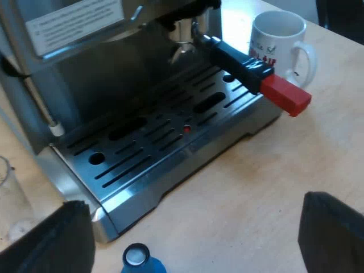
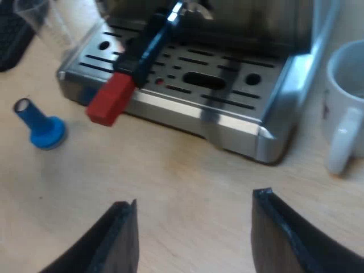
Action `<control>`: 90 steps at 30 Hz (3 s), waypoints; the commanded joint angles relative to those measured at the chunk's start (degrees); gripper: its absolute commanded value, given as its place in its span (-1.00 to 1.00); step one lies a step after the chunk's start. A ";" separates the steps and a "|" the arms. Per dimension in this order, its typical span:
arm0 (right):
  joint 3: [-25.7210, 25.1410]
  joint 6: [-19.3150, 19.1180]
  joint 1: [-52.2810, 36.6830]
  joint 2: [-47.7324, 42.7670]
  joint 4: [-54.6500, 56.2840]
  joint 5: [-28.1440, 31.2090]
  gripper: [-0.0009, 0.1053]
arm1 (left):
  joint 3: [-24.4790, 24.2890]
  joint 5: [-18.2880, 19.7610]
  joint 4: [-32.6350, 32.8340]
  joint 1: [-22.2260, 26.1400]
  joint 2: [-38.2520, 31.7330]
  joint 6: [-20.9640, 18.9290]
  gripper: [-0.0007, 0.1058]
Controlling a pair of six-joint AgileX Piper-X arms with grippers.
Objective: Grind coffee beans and then tamp
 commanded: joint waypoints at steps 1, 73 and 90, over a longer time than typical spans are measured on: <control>-0.63 -0.84 1.89 0.38 -2.30 -1.09 -0.10 | -0.47 0.55 -1.54 -0.44 1.13 -0.07 0.41; 19.59 15.04 50.36 23.13 -50.15 40.19 -0.63 | 13.37 13.99 -23.39 -3.26 3.70 0.39 0.41; 19.59 23.78 57.59 33.00 -60.15 62.38 -0.98 | 13.37 13.99 -23.44 -3.26 3.70 0.39 0.41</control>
